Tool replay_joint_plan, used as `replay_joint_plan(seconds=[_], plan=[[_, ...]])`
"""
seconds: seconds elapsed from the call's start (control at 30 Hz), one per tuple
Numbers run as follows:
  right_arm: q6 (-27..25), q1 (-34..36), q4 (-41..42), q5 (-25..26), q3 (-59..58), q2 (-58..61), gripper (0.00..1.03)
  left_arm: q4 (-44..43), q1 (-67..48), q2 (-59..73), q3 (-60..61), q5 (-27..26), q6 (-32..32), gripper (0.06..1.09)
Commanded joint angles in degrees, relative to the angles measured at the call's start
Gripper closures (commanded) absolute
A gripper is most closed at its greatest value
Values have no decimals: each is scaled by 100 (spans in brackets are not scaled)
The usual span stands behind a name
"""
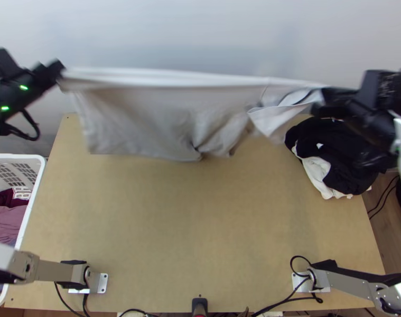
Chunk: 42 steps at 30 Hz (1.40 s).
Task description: Fold the t-shirt
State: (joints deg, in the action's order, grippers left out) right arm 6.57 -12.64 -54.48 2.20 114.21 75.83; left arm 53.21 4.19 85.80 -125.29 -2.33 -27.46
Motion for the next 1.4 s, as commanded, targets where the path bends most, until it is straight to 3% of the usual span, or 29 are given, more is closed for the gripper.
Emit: replay_joint_plan(seconds=[0.0, 0.13, 0.23, 0.33, 0.47, 0.63, 0.87, 1.13, 1.37], plan=[[-376, 166, 412, 483, 382, -341, 100, -830, -85, -599, -566, 268, 13, 105], [-701, 166, 913, 694, 127, -684, 100, -900, -383, -1004, -470, 760, 435, 105], [-1167, 148, 1554, 835, -294, -1079, 100, -1137, -1201, -1390, -153, 1797, 1305, 105], [-1580, 139, 2170, 993, -637, -1431, 100, -1155, -1482, -1645, -100, 2193, 1885, 105], [-1958, 148, 2750, 1151, -857, -1800, 100, -1814, -1482, -1918, -109, 2703, 2553, 105], [-2204, 148, 2996, 1222, -1112, -2275, 100, -1551, -1579, -2305, -100, 2562, 2896, 105], [-2450, 148, 2706, 1213, -1393, -3022, 100, -153, -1658, -2762, -39, 2333, 2307, 105], [-2511, 342, 2003, 1204, -1551, -3865, 100, 1693, -1640, -3359, 286, 997, 1876, 105], [-2634, 429, 1633, 1169, -1595, -4305, 100, 2589, -1122, -3632, 278, 189, 1894, 105]])
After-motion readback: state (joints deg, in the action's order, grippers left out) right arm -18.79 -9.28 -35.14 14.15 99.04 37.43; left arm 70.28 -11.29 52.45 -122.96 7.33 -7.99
